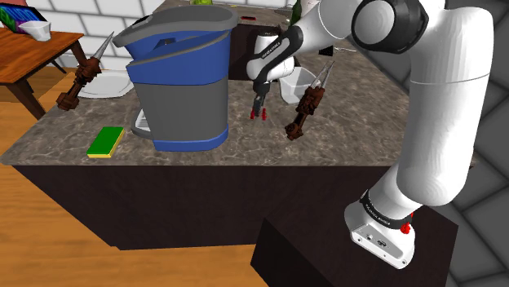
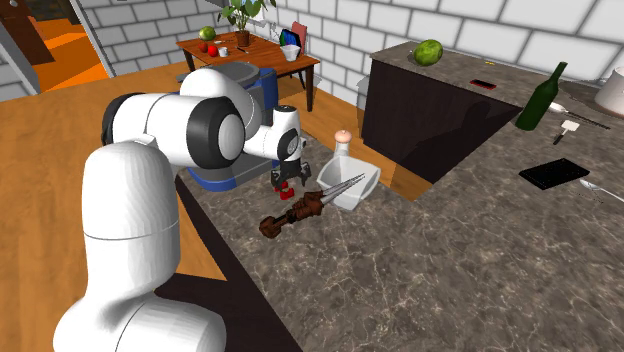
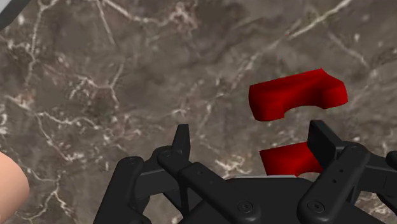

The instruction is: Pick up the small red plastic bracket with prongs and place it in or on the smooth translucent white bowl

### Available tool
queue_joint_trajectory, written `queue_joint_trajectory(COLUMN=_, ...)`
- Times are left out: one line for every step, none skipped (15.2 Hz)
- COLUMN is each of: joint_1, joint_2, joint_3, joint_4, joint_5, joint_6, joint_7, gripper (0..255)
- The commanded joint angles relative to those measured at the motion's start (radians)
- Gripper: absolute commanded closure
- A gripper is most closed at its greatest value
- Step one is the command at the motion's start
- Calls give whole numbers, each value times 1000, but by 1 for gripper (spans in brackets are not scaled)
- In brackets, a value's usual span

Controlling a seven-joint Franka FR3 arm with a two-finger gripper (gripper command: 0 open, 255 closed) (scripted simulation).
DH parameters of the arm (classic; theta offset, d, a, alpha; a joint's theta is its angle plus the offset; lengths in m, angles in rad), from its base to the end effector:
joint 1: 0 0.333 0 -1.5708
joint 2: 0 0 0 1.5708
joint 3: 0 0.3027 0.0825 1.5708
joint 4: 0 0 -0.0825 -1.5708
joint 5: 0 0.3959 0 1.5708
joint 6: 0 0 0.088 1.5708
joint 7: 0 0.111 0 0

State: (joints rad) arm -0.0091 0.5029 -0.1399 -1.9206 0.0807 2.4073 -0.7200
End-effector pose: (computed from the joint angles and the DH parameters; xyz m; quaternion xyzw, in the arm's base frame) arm 0.6211 -0.0903 0.2050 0.9654 0.2607 -0.0074 0.0041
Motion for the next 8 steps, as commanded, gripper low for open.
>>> queue_joint_trajectory(joint_1=0, joint_2=2, joint_3=1, joint_4=1, joint_5=0, joint_6=2, joint_7=1, gripper=0)
queue_joint_trajectory(joint_1=0, joint_2=2, joint_3=1, joint_4=1, joint_5=0, joint_6=2, joint_7=1, gripper=0)
queue_joint_trajectory(joint_1=1, joint_2=2, joint_3=1, joint_4=1, joint_5=0, joint_6=2, joint_7=1, gripper=0)
queue_joint_trajectory(joint_1=1, joint_2=2, joint_3=1, joint_4=1, joint_5=0, joint_6=2, joint_7=1, gripper=0)
queue_joint_trajectory(joint_1=0, joint_2=2, joint_3=0, joint_4=1, joint_5=0, joint_6=2, joint_7=1, gripper=0)
queue_joint_trajectory(joint_1=0, joint_2=2, joint_3=0, joint_4=1, joint_5=0, joint_6=2, joint_7=1, gripper=0)
queue_joint_trajectory(joint_1=0, joint_2=2, joint_3=0, joint_4=1, joint_5=0, joint_6=2, joint_7=1, gripper=255)
queue_joint_trajectory(joint_1=0, joint_2=2, joint_3=0, joint_4=1, joint_5=0, joint_6=2, joint_7=1, gripper=255)
